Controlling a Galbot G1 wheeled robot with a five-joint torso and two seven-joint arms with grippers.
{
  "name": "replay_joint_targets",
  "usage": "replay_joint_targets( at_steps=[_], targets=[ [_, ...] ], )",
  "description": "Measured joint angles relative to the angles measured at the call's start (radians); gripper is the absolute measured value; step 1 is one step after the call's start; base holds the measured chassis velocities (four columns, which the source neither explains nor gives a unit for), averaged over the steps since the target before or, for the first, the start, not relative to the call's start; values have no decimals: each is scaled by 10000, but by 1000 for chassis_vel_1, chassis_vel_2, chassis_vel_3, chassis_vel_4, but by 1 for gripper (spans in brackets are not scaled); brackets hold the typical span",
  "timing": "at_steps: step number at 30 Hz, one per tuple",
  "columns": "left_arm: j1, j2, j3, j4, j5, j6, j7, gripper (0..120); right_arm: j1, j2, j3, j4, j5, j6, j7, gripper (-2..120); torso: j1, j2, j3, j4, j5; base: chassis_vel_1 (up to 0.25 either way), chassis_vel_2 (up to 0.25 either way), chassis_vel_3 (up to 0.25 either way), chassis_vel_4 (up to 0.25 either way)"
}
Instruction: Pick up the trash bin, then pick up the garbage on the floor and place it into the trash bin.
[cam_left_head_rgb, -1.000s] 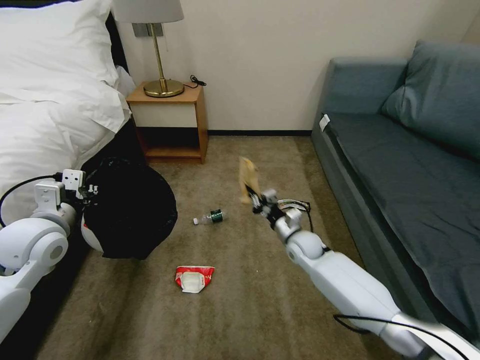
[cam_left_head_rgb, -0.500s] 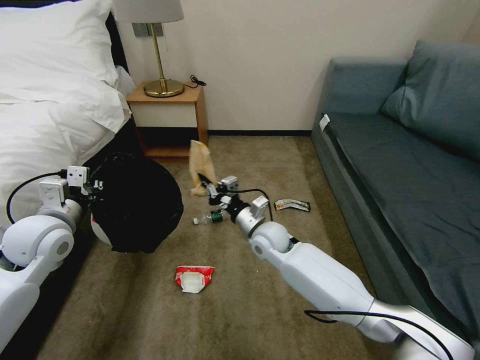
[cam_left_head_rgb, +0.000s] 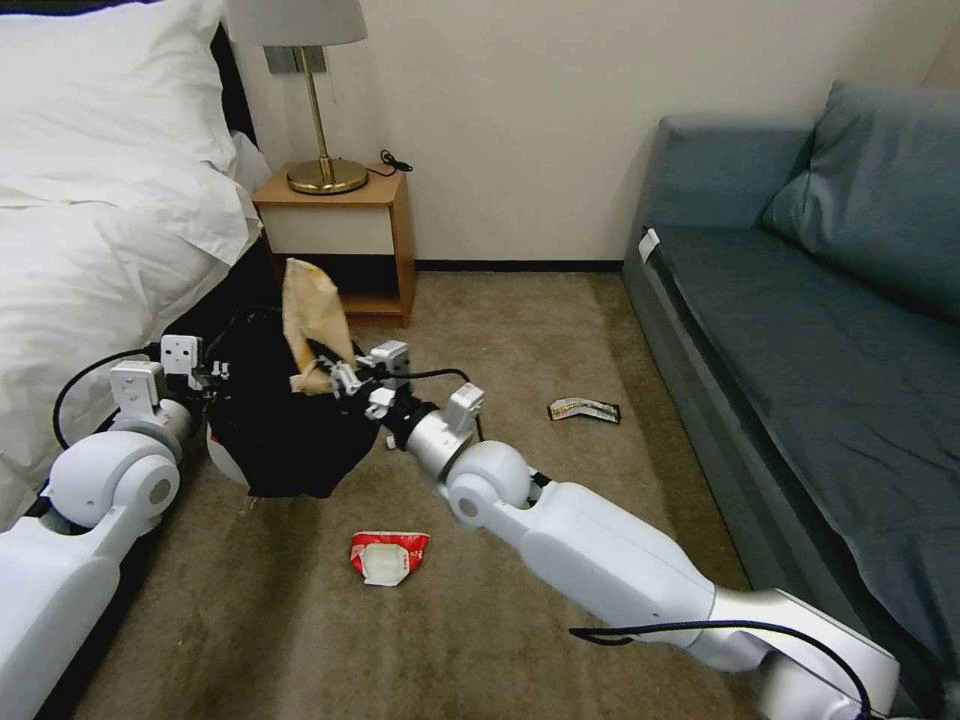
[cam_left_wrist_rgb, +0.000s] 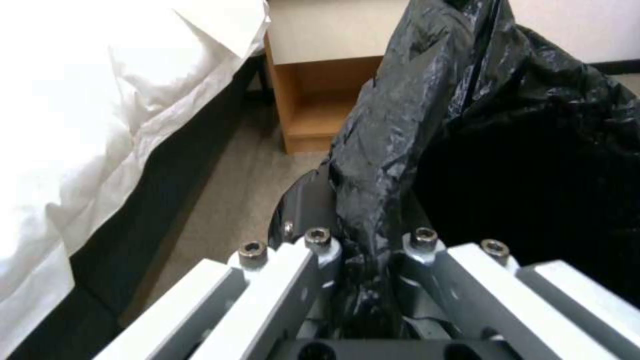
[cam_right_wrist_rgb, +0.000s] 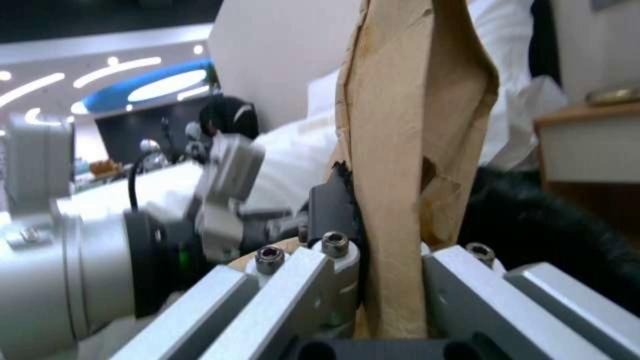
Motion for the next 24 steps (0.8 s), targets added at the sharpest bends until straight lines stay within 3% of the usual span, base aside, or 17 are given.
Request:
replay_joint_targets(
  at_steps=[7,11,12,15,17,24],
  targets=[
    [255,-18,-175,-127,12,-92,9,4,161,746,-335,-1152,-422,279,-68,4,1,0,0,2,-1,0,0,0,0],
    [399,69,-391,-152,12,-176,49,4,213,848,-356,-1320,-467,286,-14,19,0,0,0,1,0,0,0,0,0],
    [456,94,-494,-150,5,-257,91,4,225,803,-341,-1374,-469,281,-58,33,1,0,0,1,0,0,0,0,0],
    [459,84,-503,-147,1,-285,105,4,233,790,-319,-1420,-479,279,-134,39,0,0,0,0,0,0,0,0,0],
    [453,36,-497,-146,-20,-320,125,4,234,804,-266,-1489,-487,278,-183,52,1,-1,0,-2,0,0,0,0,0],
    [473,18,-491,-151,-25,-361,133,4,237,884,-236,-1593,-551,273,-199,76,1,0,0,0,0,0,0,0,0]
  ],
)
